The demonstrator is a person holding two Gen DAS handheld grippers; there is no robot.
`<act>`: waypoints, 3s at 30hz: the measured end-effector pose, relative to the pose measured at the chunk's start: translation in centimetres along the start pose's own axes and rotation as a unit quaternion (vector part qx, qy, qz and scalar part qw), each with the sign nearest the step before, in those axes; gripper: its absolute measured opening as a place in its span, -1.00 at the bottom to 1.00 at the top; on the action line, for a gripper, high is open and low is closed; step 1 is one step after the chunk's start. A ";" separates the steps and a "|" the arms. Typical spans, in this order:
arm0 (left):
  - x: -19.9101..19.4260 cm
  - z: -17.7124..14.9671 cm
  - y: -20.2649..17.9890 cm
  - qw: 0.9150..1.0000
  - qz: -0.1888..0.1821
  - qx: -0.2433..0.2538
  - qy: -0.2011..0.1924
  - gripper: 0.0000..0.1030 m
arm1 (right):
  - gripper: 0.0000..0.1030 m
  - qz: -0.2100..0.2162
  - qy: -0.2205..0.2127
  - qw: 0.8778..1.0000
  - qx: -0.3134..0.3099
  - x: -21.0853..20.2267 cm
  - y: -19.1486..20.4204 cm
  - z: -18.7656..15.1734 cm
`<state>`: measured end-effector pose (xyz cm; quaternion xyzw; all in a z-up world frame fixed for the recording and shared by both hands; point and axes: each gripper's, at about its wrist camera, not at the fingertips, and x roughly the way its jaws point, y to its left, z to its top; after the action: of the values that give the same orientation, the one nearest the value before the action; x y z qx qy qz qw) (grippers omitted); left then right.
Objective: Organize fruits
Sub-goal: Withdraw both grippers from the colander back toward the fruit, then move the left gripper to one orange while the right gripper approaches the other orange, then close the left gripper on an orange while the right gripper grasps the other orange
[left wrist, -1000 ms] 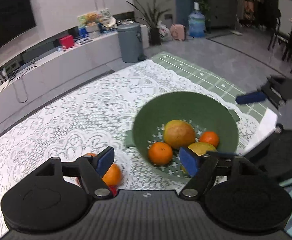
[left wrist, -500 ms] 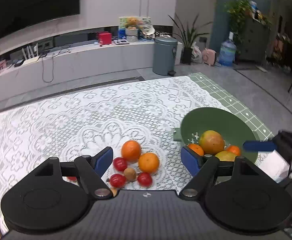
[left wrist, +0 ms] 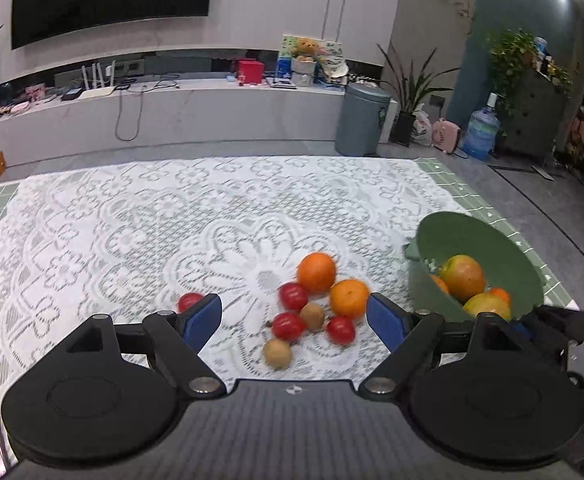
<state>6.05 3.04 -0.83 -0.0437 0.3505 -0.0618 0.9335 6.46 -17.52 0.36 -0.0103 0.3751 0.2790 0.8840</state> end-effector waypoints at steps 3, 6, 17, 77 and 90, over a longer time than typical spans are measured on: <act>0.2 -0.8 0.5 1.000 0.010 -0.003 0.002 0.87 | 0.92 -0.016 0.000 1.000 -0.005 0.4 0.4 -0.1; 0.4 -1.5 1.0 1.000 0.013 -0.006 0.004 0.87 | 0.92 -0.044 -0.006 0.999 -0.019 0.9 1.0 -0.3; 1.7 -2.6 3.3 0.999 0.011 -0.048 0.023 0.58 | 0.79 -0.054 -0.006 0.996 -0.070 3.5 2.4 -1.0; 8.9 0.3 3.6 0.996 -0.070 -0.008 0.062 0.14 | -0.19 -0.172 0.081 0.970 -0.152 14.0 -0.5 3.3; 10.6 2.4 1.7 0.992 -0.106 0.023 0.065 0.14 | -0.25 -0.143 0.041 0.979 -0.138 11.2 -1.2 4.1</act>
<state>15.71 3.28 -6.17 -0.0548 0.4024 -0.1714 0.8976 16.02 -12.14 -4.38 -0.1969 0.3638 0.1984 0.8886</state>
